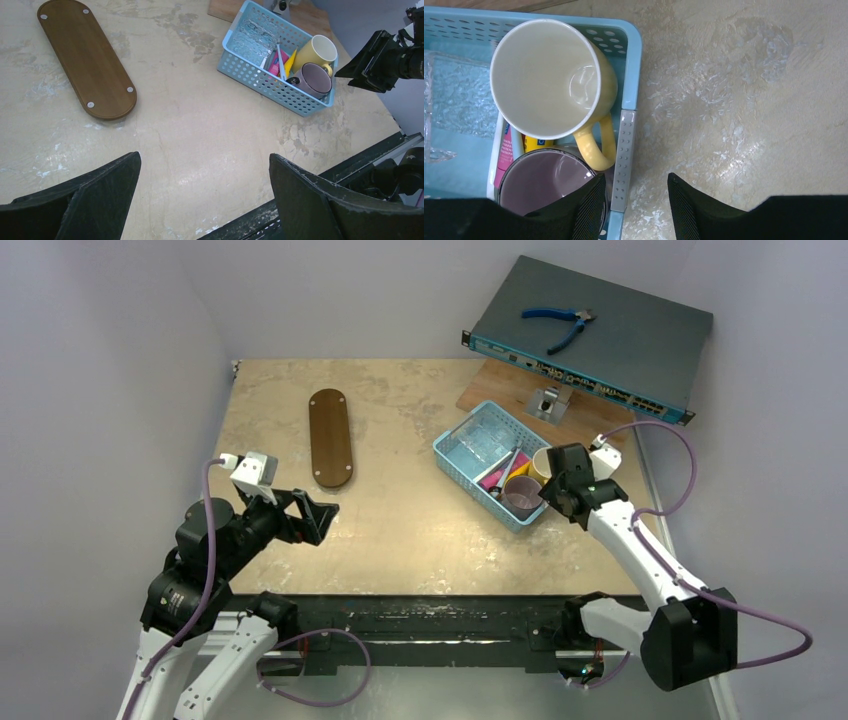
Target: Prepare toiletry sets of a toothbrush and toothpaste on the tray
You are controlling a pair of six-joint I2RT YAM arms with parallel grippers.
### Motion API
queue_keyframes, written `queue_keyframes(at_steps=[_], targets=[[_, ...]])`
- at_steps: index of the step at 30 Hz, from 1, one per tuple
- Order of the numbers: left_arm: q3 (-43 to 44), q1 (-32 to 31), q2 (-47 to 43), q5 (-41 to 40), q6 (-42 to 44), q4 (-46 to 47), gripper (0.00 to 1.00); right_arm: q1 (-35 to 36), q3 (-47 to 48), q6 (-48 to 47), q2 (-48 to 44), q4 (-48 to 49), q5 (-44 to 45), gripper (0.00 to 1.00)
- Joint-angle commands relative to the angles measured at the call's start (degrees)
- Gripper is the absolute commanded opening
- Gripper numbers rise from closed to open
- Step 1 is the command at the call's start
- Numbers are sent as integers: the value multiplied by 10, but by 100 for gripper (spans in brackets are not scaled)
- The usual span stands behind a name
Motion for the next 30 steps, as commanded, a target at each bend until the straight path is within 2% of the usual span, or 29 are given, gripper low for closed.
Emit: queue_keyframes(at_steps=[1,22,27,30], targets=[[-2,4,5,4,-1,10,99,-7,-5,-2,4,26,1,51],[-2,4,4,0,0,8,99,-17,-31,-9,39,70,-25,48],[-2,4,3,-1,0,8,99,-18,-33,-14,44,77,-31,44],[-2,4,3,-1,0,8,99,-19,-34,-19,45,79,-29,38]])
